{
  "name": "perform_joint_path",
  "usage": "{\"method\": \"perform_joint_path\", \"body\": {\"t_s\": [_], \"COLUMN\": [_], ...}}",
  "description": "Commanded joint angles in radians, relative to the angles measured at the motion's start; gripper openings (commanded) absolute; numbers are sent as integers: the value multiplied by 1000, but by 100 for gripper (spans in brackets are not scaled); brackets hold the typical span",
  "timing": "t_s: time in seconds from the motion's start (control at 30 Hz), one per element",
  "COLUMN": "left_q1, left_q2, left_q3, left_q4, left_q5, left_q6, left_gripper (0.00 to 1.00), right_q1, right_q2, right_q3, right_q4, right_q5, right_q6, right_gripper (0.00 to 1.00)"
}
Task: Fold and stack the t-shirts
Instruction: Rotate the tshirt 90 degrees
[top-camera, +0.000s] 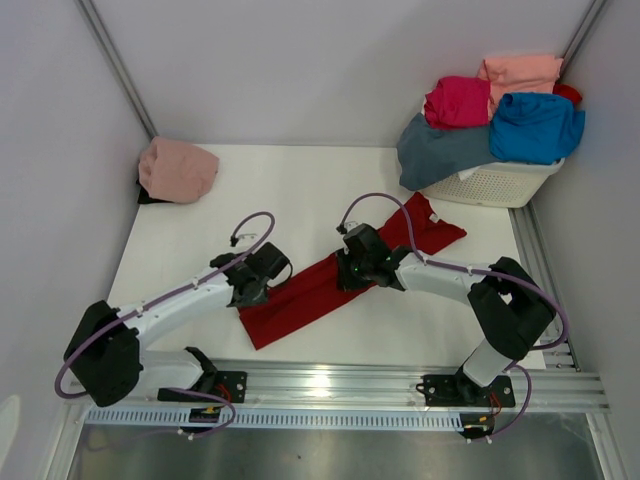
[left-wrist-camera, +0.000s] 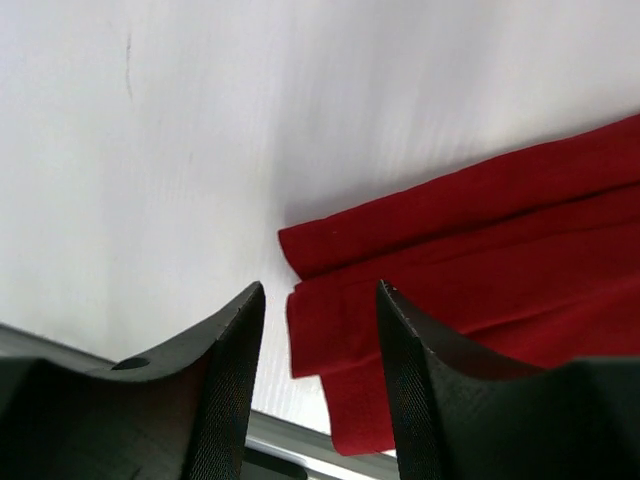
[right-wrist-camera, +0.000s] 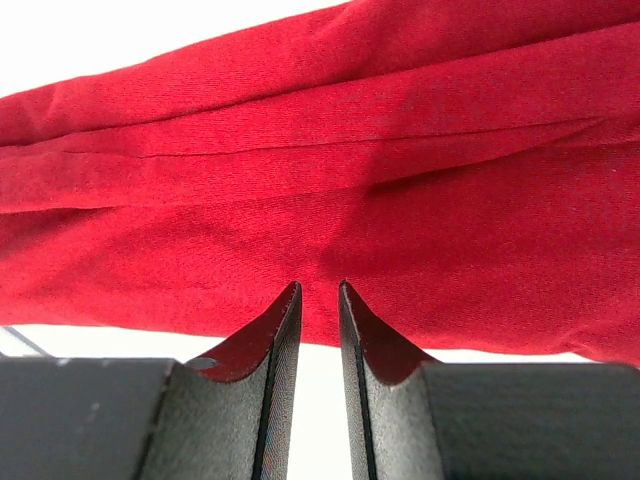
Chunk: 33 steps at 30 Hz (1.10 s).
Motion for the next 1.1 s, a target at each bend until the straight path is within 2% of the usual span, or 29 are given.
{"method": "perform_joint_path", "body": {"t_s": [0.0, 0.2, 0.33, 0.57, 0.67, 0.7, 0.83, 1.07], "left_q1": [-3, -5, -5, -5, -15, -41, -63, -75], "left_q2": [18, -14, -114, -200, -223, -244, -252, -169], "left_q3": [27, 21, -5, -10, -30, -77, -132, -142], "left_q4": [-55, -13, 66, 150, 198, 263, 313, 302], "left_q5": [-63, -46, -5, 95, 156, 223, 278, 276], "left_q6": [-52, -36, 18, 84, 95, 95, 87, 79], "left_gripper": [53, 50, 48, 44, 38, 33, 31, 27], "right_q1": [6, 6, 8, -4, -9, -12, -14, -15], "right_q2": [-34, -36, -11, 121, 174, 223, 256, 300], "right_q3": [-12, -17, 0, 107, 149, 188, 242, 350], "right_q4": [17, 24, 45, 57, 71, 67, 54, 31], "right_q5": [37, 54, 58, 23, 14, 12, 22, 42], "right_q6": [-17, -28, -34, -56, -56, -57, -63, -82], "right_gripper": [25, 24, 24, 23, 22, 21, 19, 17]}}
